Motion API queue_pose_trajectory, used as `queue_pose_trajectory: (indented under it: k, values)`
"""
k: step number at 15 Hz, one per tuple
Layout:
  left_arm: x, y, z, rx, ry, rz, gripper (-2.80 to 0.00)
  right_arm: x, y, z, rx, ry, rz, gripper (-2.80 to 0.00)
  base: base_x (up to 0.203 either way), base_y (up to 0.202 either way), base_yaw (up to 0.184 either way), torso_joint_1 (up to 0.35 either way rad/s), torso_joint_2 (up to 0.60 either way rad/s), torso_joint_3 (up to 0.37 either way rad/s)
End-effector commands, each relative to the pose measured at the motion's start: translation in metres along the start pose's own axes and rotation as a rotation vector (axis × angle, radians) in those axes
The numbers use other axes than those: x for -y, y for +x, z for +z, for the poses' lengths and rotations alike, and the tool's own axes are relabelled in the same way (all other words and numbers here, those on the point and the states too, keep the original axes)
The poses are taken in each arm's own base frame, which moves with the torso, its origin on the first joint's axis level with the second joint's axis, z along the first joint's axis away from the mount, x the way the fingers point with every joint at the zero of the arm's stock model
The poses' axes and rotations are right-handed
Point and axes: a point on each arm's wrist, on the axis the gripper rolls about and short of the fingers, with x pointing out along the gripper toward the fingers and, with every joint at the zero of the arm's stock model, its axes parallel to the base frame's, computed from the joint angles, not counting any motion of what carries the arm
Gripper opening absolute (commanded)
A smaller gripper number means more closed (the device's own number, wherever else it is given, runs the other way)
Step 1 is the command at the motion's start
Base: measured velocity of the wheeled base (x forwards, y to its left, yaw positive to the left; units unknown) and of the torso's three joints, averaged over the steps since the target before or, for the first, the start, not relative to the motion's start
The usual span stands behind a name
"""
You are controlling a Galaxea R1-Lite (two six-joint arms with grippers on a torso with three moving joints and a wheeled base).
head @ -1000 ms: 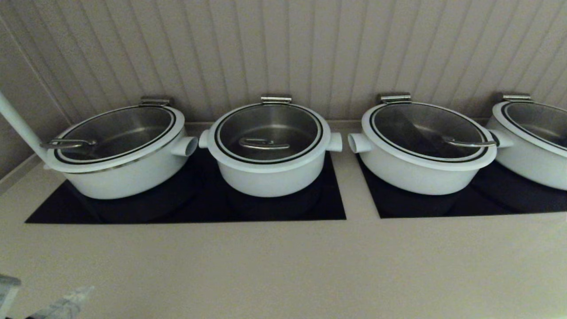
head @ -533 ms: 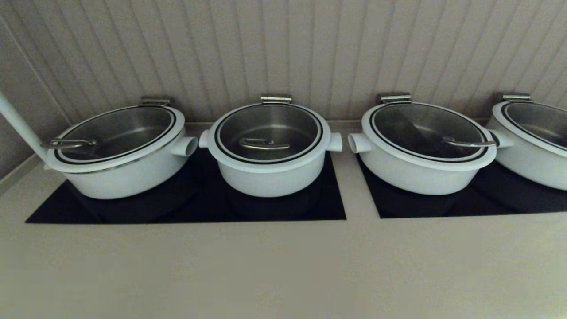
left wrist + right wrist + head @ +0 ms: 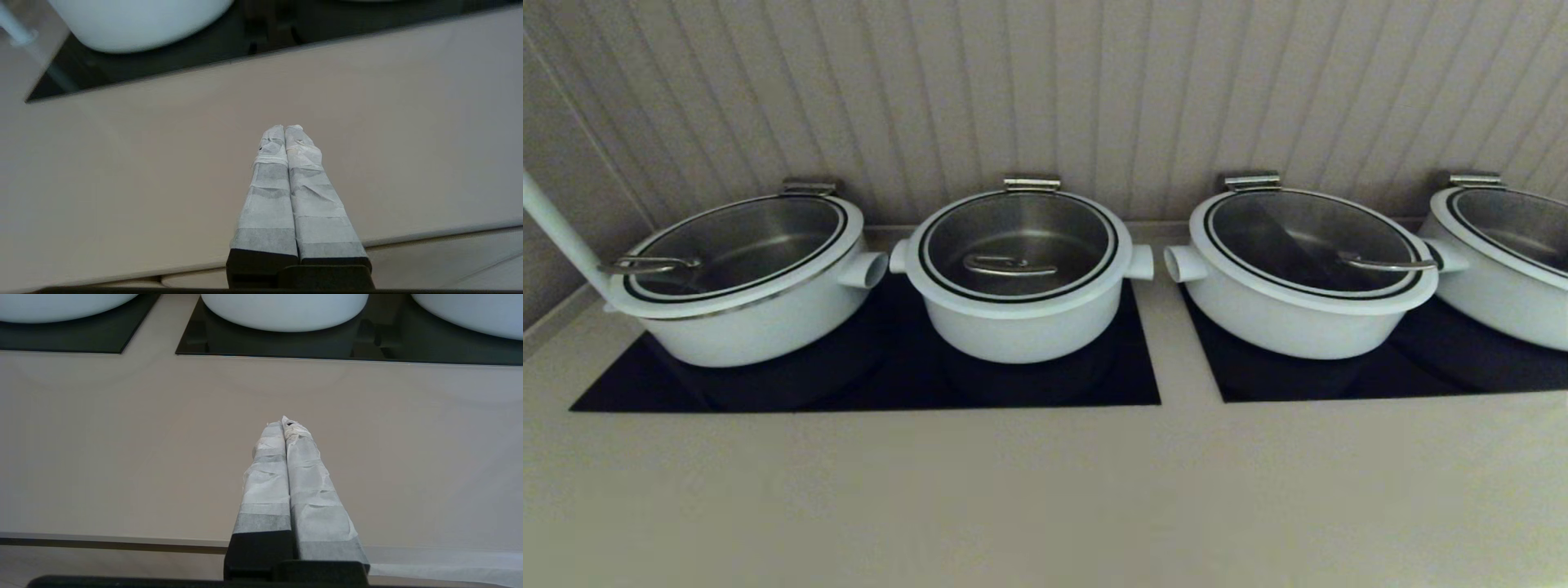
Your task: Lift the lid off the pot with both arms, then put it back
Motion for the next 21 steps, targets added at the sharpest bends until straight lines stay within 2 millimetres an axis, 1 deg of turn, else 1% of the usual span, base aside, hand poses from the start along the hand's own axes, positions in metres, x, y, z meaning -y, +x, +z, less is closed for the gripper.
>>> queue_pose_trajectory:
  k: [1,6,14,21]
  values:
    - [0.0003,-0.0026,-0.001,0.033,-0.003,0.005,-2.8,0.0,0.0001,0.0,-0.001,0.0,0.0,-2.8,0.0,0.0,0.0,0.0,0.0,0.0]
    - [0.0003,-0.0026,-0.001,0.034,0.024,0.004,-2.8,0.0,0.0001,0.0,-0.001,0.0,0.0,-2.8,0.0,0.0,0.0,0.0,0.0,0.0]
    - [0.0003,-0.0025,-0.0015,0.033,-0.064,0.006,-2.8,0.0,0.0001,0.0,-0.001,0.0,0.0,-2.8,0.0,0.0,0.0,0.0,0.0,0.0]
    - [0.0001,-0.0025,-0.0014,0.034,-0.072,0.012,-2.8,0.0,0.0001,0.0,-0.001,0.002,-0.001,-2.8,0.0,0.0,0.0,0.0,0.0,0.0]
